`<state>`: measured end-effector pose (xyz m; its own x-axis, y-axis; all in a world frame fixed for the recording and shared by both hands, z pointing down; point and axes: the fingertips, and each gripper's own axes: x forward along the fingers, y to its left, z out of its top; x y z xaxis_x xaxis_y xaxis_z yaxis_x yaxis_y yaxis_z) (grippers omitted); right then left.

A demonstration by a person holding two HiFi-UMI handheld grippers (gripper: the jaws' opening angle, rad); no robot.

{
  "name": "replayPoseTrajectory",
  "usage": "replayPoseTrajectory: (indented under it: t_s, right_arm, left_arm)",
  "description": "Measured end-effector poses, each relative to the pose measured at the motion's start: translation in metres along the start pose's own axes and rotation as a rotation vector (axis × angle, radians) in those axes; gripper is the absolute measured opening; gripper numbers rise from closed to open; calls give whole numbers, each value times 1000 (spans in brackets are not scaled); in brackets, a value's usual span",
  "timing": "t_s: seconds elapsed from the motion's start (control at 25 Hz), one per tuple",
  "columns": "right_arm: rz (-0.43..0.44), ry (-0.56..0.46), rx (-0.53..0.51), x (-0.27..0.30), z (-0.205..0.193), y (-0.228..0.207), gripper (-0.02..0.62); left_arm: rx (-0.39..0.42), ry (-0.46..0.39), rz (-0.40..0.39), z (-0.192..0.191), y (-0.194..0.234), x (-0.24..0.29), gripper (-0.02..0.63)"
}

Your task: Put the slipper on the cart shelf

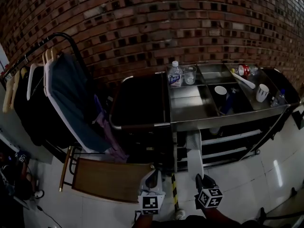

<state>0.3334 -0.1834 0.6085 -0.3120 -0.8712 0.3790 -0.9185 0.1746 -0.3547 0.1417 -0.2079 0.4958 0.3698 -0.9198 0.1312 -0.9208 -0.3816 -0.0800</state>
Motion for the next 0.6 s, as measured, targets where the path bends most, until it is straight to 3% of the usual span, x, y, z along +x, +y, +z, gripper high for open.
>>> replayPoseTrajectory:
  t_s: [0.6]
  right_arm:
    - [57,22,213,135,65,-32,41]
  left_arm:
    - [-32,57,110,-19,35,6,15]
